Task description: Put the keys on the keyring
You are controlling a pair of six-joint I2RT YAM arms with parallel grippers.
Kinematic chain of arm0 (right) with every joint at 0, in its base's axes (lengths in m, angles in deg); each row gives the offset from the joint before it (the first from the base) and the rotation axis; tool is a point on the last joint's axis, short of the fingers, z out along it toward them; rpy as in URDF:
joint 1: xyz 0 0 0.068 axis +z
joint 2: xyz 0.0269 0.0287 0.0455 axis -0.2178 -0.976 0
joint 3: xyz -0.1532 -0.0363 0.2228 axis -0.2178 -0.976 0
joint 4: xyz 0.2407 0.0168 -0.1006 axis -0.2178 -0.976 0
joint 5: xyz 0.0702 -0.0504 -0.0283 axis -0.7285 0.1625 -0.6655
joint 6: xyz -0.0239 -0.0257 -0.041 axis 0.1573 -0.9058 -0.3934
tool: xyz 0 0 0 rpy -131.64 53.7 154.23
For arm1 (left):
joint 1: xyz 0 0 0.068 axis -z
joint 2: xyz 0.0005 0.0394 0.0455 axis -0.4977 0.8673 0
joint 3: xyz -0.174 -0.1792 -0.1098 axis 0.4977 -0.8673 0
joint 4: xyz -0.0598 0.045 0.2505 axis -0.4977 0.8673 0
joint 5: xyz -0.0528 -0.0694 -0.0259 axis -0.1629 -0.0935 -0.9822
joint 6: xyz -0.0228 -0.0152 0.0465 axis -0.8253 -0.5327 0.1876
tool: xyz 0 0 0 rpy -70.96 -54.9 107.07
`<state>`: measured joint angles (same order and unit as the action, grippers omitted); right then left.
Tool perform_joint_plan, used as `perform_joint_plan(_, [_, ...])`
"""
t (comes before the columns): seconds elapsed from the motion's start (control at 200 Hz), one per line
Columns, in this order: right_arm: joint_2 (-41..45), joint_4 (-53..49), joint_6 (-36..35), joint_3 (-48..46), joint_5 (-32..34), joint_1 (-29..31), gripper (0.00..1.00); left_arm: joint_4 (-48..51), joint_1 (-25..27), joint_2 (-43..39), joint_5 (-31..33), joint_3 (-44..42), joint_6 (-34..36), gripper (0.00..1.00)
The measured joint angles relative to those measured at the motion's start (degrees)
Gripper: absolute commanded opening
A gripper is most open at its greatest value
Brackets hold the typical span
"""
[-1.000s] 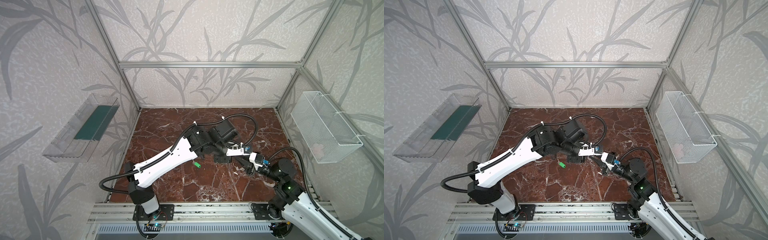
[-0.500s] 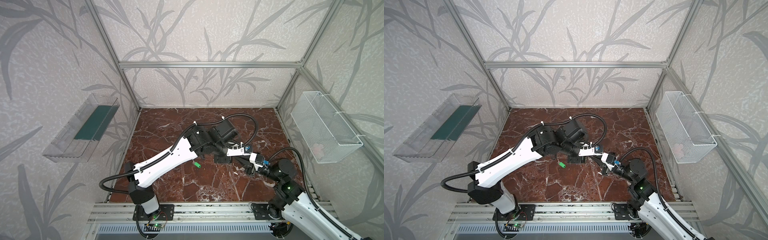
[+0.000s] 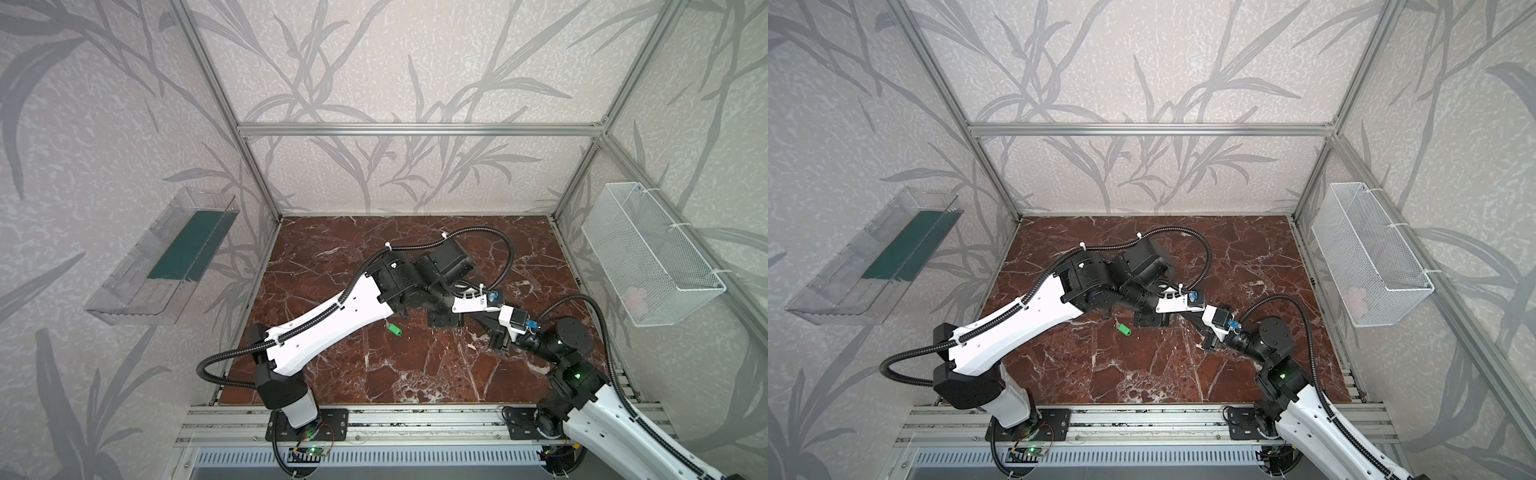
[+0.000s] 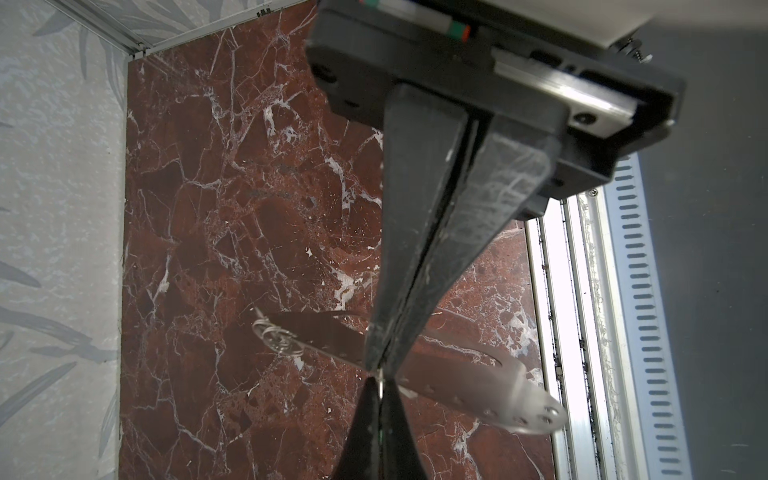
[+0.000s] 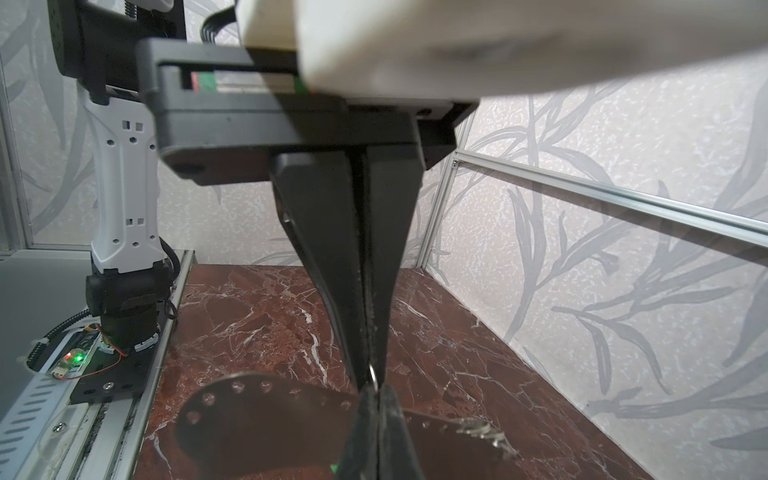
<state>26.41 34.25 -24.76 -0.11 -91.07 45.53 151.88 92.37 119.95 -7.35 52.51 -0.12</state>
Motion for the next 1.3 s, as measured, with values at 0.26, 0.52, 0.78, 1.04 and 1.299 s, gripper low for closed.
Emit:
perform_joint_plan(0.26, [-0.3,1.9,2.2,-2.1,0.5,0.0,0.0,-7.1,-0.7,-4.0,-1.5,-7.5,-0.9,0.29])
perform_joint_plan(0.52, [-1.0,5.7,4.9,-3.1,1.6,0.0,0.0,-21.0,-7.6,-15.3,-8.6,-24.5,-5.8,0.3])
perform_joint_plan(0.78, [-2.7,9.1,6.8,-3.1,1.3,0.0,0.0,-33.9,-8.9,-20.7,-14.1,-35.6,-10.3,0.28])
perform_joint_plan(1.04, [-3.6,10.0,7.3,-3.1,0.9,0.0,0.0,-42.5,-9.1,-21.2,-16.6,-39.7,-13.2,0.2])
perform_joint_plan(1.299, [-3.7,10.8,7.6,-3.1,0.5,0.0,0.0,-45.5,-9.3,-21.2,-17.0,-40.0,-13.6,0.07])
